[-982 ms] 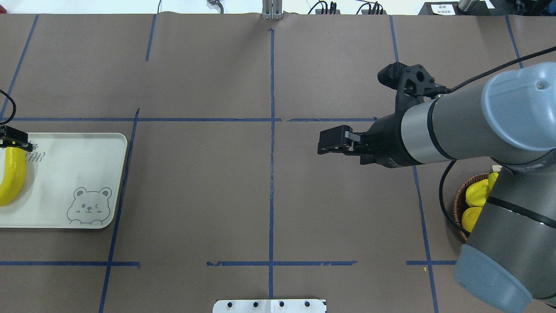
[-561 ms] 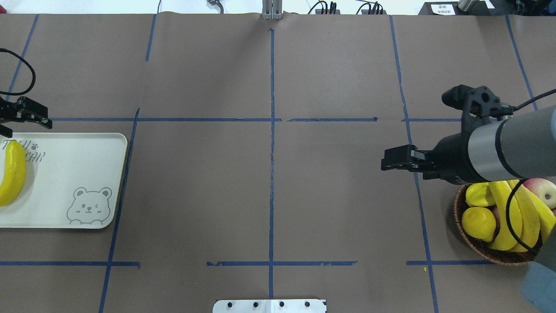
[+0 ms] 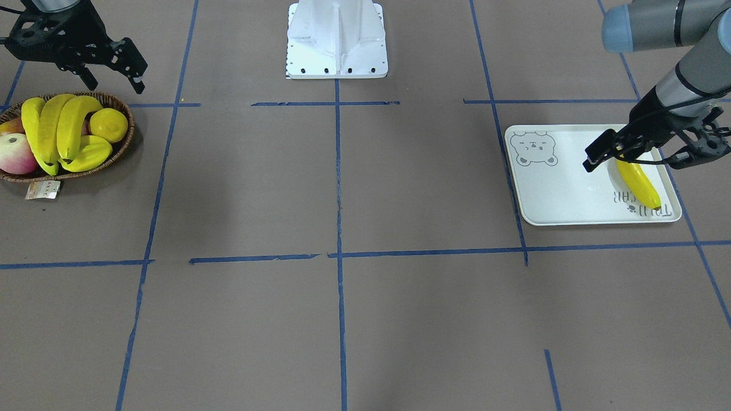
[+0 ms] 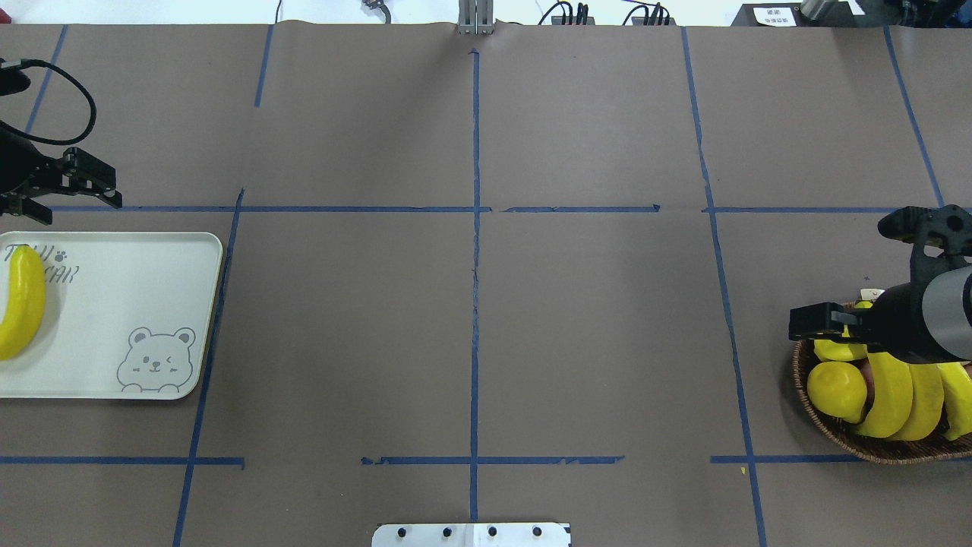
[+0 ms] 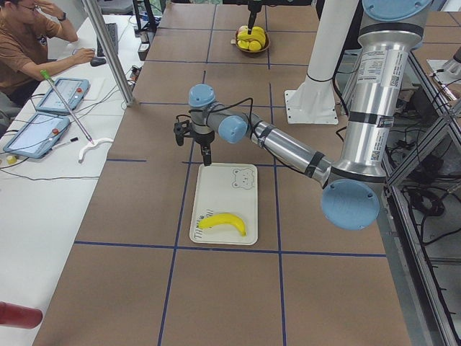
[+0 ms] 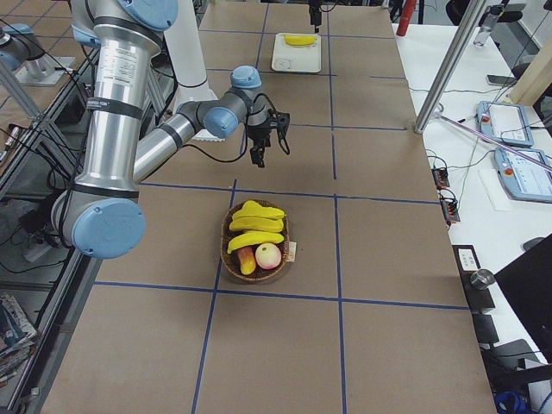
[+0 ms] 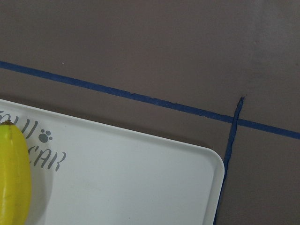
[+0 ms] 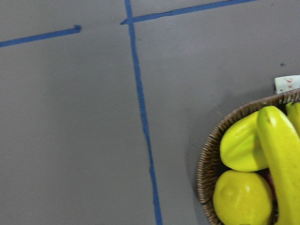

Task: Transfer all bananas from basket to plate

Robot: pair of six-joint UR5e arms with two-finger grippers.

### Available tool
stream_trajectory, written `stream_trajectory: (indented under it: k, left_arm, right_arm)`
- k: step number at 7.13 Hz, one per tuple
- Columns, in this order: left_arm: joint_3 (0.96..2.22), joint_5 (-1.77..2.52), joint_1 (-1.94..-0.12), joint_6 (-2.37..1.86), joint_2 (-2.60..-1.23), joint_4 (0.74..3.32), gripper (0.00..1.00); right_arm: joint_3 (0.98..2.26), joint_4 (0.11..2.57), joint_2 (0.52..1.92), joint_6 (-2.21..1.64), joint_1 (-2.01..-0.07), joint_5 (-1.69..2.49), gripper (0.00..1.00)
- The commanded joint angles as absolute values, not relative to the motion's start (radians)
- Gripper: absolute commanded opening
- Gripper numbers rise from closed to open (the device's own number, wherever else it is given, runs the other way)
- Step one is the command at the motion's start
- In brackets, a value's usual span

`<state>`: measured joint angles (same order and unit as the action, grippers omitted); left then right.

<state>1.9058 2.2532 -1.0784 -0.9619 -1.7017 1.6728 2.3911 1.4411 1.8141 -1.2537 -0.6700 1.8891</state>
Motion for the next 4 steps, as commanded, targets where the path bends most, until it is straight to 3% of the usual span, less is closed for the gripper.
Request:
stream_trajectory:
  k: [1, 4]
  left_arm:
    - [1.913, 2.253, -1.052, -1.009, -1.723, 1.672, 0.99]
    - [1.919, 2.252, -1.026, -1.048, -1.75, 1.672, 0.99]
  right_arm:
    - [2.357, 1.442, 1.89, -1.253, -0.669, 1.867, 1.0]
    - [2.274, 1.44, 1.896, -1.249, -0.663, 1.876, 1.0]
